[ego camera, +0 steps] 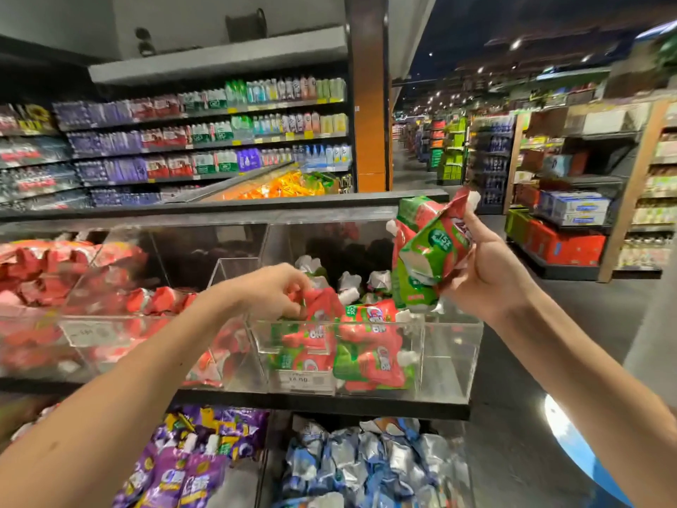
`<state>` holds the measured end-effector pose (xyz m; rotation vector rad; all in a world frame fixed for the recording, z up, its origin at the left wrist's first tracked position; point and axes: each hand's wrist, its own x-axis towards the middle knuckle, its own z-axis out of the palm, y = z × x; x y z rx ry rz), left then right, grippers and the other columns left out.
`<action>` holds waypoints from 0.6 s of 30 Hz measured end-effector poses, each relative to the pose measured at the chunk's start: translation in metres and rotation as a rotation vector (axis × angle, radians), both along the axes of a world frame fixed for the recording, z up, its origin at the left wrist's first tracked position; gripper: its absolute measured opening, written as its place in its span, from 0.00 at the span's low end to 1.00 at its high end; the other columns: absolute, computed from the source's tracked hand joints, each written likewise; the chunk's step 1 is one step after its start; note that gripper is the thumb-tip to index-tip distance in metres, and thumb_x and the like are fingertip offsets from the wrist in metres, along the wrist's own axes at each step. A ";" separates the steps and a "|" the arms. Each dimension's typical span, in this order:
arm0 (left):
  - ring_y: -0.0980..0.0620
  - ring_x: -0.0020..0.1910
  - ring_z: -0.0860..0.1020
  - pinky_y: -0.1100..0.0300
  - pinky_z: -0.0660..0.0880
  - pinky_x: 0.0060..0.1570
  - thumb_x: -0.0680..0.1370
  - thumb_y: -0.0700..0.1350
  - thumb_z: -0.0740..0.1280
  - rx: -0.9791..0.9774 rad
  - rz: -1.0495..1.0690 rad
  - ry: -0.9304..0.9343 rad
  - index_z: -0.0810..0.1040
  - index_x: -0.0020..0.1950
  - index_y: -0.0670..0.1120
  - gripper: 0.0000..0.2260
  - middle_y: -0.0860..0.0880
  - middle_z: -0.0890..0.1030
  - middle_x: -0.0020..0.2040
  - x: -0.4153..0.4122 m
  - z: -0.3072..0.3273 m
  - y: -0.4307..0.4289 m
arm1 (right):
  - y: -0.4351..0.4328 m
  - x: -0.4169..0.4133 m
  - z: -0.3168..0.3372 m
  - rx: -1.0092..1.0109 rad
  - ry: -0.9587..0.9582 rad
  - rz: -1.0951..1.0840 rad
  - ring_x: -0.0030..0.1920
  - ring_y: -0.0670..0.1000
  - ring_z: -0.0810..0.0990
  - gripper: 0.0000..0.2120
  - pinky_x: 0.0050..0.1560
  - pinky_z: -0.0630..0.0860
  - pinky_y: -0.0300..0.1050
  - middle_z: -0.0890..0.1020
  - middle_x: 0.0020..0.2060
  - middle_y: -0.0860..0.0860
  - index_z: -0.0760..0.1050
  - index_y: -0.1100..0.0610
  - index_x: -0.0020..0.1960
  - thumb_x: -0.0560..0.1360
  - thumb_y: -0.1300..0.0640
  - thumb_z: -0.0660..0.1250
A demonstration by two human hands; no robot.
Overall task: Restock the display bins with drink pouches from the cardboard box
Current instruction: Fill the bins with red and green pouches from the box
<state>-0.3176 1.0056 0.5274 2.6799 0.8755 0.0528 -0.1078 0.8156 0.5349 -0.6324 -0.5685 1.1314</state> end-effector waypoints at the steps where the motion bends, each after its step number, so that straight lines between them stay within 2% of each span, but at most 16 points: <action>1: 0.54 0.36 0.74 0.59 0.72 0.39 0.75 0.41 0.72 0.016 -0.031 0.082 0.80 0.42 0.55 0.08 0.54 0.77 0.36 0.001 0.003 0.001 | 0.001 0.000 -0.001 -0.007 0.004 -0.006 0.63 0.57 0.80 0.31 0.54 0.81 0.57 0.81 0.63 0.58 0.74 0.58 0.70 0.80 0.35 0.55; 3: 0.56 0.34 0.71 0.60 0.69 0.36 0.77 0.43 0.71 -0.005 -0.059 0.220 0.80 0.42 0.53 0.06 0.55 0.74 0.34 0.006 0.013 0.003 | 0.004 -0.002 -0.002 -0.014 0.002 -0.006 0.64 0.58 0.80 0.30 0.57 0.80 0.58 0.80 0.64 0.58 0.74 0.57 0.70 0.78 0.36 0.59; 5: 0.55 0.33 0.70 0.60 0.69 0.38 0.79 0.43 0.69 0.002 -0.089 0.382 0.80 0.42 0.51 0.06 0.56 0.73 0.33 0.013 0.020 0.002 | 0.007 -0.005 -0.002 -0.016 -0.002 -0.013 0.64 0.58 0.79 0.32 0.61 0.77 0.58 0.79 0.65 0.58 0.73 0.56 0.71 0.73 0.39 0.65; 7: 0.53 0.39 0.76 0.57 0.73 0.43 0.78 0.42 0.70 0.032 -0.095 0.482 0.79 0.44 0.53 0.06 0.56 0.75 0.37 0.022 0.018 0.002 | 0.009 -0.008 -0.003 -0.007 0.001 -0.008 0.65 0.59 0.79 0.37 0.61 0.76 0.58 0.79 0.65 0.58 0.73 0.57 0.71 0.66 0.41 0.70; 9: 0.47 0.52 0.79 0.54 0.78 0.50 0.76 0.42 0.73 0.060 -0.067 0.513 0.78 0.55 0.53 0.10 0.54 0.78 0.48 0.029 0.010 0.003 | 0.012 -0.013 -0.004 0.006 -0.008 -0.004 0.65 0.60 0.79 0.40 0.59 0.79 0.59 0.79 0.65 0.59 0.74 0.58 0.70 0.62 0.42 0.74; 11: 0.47 0.54 0.79 0.53 0.80 0.51 0.73 0.44 0.76 0.088 -0.031 0.494 0.77 0.57 0.52 0.15 0.51 0.78 0.53 0.032 0.004 0.005 | 0.013 -0.016 -0.007 0.007 -0.016 -0.004 0.64 0.61 0.79 0.43 0.59 0.78 0.61 0.79 0.64 0.60 0.74 0.58 0.70 0.58 0.44 0.76; 14: 0.51 0.46 0.77 0.61 0.74 0.37 0.71 0.46 0.78 0.157 -0.043 0.503 0.81 0.57 0.51 0.16 0.54 0.77 0.45 0.035 0.001 0.005 | 0.014 -0.017 -0.009 -0.002 -0.016 -0.004 0.64 0.61 0.79 0.42 0.64 0.74 0.62 0.80 0.64 0.61 0.74 0.58 0.70 0.59 0.43 0.74; 16: 0.52 0.45 0.78 0.62 0.73 0.36 0.71 0.46 0.78 0.159 -0.052 0.498 0.82 0.58 0.49 0.17 0.55 0.77 0.42 0.037 0.002 0.004 | 0.015 -0.020 -0.009 -0.009 -0.012 -0.001 0.64 0.60 0.79 0.37 0.63 0.75 0.62 0.80 0.63 0.61 0.74 0.59 0.70 0.65 0.43 0.70; 18: 0.51 0.45 0.80 0.61 0.75 0.37 0.70 0.46 0.79 0.145 -0.064 0.480 0.83 0.58 0.49 0.17 0.55 0.79 0.43 0.036 0.003 0.004 | 0.016 -0.020 -0.011 -0.023 -0.005 -0.008 0.64 0.60 0.79 0.38 0.63 0.76 0.61 0.79 0.64 0.60 0.74 0.59 0.69 0.63 0.43 0.74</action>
